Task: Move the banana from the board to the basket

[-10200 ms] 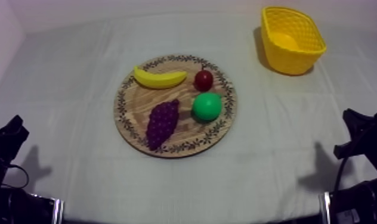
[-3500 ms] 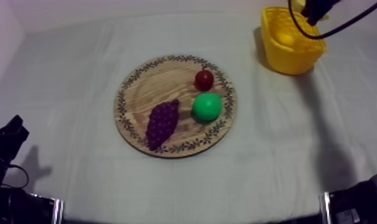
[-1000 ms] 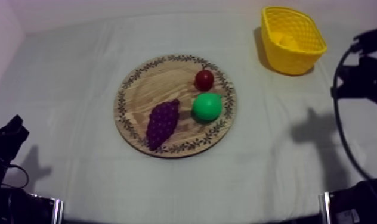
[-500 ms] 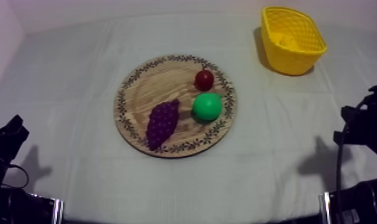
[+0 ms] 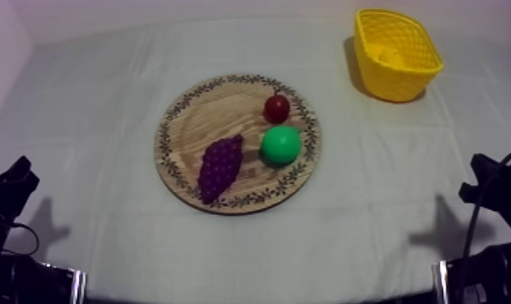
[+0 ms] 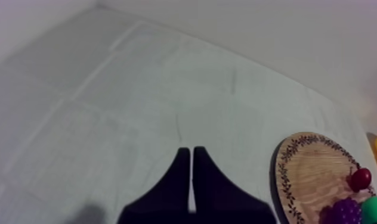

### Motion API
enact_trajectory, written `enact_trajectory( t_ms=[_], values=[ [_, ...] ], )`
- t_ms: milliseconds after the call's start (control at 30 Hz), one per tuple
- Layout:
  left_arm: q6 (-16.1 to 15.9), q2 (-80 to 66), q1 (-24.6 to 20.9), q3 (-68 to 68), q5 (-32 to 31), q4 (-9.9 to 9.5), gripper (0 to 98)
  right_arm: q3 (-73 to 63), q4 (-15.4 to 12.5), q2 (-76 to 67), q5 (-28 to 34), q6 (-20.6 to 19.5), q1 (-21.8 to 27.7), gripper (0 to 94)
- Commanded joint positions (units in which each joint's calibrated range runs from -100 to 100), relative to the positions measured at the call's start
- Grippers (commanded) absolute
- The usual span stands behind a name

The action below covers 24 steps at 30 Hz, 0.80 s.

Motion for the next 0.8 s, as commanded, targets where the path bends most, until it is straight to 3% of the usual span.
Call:
enact_trajectory(
  t_ms=[0,133,267,433,767],
  values=[
    [0.0,0.0,0.0,0.0,0.0,-0.03,0.1,-0.2,0.1,-0.2,1.0,-0.7,0.4,0.5],
    [0.0,0.0,0.0,0.0,0.0,-0.03,0.1,-0.1,0.3,-0.4,0.9,-0.4,0.7,0.5],
    [0.0,0.0,0.0,0.0,0.0,-0.03,0.1,1.1,0.3,-0.4,-4.5,4.0,0.8,0.5],
    [0.0,0.0,0.0,0.0,0.0,-0.03,0.1,1.5,0.3,-0.4,-5.9,8.8,0.8,0.5],
    [0.0,0.0,0.0,0.0,0.0,-0.03,0.1,1.6,0.3,-0.4,-6.1,9.3,0.8,0.5]
  ],
)
